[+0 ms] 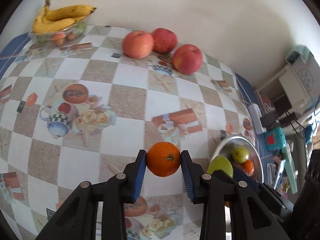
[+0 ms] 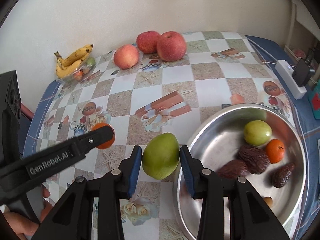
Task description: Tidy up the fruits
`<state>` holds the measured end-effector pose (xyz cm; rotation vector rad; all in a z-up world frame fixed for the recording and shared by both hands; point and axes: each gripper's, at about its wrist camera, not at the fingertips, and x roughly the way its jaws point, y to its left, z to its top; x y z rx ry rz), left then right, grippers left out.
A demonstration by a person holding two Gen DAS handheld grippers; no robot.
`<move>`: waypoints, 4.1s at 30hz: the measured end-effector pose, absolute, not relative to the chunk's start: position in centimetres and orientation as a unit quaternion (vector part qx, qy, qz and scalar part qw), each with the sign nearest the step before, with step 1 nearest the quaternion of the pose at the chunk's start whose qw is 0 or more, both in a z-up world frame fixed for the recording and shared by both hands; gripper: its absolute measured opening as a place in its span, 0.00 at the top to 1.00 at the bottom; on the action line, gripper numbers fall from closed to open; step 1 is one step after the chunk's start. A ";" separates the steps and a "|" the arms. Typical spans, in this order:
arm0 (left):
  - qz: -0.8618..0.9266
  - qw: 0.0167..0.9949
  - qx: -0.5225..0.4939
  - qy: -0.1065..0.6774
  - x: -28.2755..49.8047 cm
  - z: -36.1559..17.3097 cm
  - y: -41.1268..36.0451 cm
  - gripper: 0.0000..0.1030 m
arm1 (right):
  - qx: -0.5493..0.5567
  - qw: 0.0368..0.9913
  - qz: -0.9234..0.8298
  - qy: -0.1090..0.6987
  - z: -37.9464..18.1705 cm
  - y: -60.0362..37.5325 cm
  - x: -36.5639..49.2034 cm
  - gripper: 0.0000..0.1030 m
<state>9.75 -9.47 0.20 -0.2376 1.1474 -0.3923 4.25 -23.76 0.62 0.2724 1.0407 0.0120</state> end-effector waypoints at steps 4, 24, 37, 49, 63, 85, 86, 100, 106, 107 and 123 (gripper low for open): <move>-0.218 0.806 -0.097 0.542 8.5 0.4 -12.1 0.64 | 0.137 0.862 -0.042 0.487 1.3 -26.5 2.4 0.60; -0.275 0.773 -0.061 0.568 6.4 -1.6 -18.1 0.62 | 0.179 0.833 -0.125 0.508 -0.5 -32.9 -0.2 0.60; -0.267 0.764 -0.086 0.581 6.6 -1.9 -16.9 0.44 | 0.178 0.835 -0.123 0.506 -0.5 -32.7 -0.2 0.60; -0.107 0.827 -0.030 0.551 7.6 -2.4 -10.5 0.00 | 0.159 0.838 -0.111 0.510 -0.7 -31.6 -0.4 0.41; 0.021 0.862 0.069 0.501 6.8 -2.0 -7.8 0.00 | 0.123 0.858 -0.100 0.489 -1.0 -29.2 0.2 0.08; -0.008 0.828 0.044 0.559 -0.2 0.3 -4.1 0.00 | 0.137 0.853 -0.070 0.499 0.0 -26.5 -5.2 0.08; -0.005 0.829 0.048 0.558 -0.4 0.5 -4.0 0.00 | 0.136 0.854 -0.069 0.498 0.2 -26.4 -5.5 0.08; -0.010 0.822 0.047 0.567 -1.1 0.2 -3.3 0.00 | 0.121 0.860 -0.065 0.491 1.2 -25.7 -6.3 0.08; -0.011 0.823 0.039 0.566 -1.0 0.2 -3.1 0.00 | 0.096 0.860 -0.056 0.498 1.0 -24.8 -5.9 0.08; -0.010 0.823 0.040 0.566 -1.0 0.2 -3.1 0.00 | 0.093 0.860 -0.056 0.499 1.0 -24.7 -5.9 0.08; -0.008 0.820 0.041 0.571 -0.9 0.0 -2.9 0.00 | 0.075 0.857 -0.056 0.507 0.7 -24.2 -5.9 0.08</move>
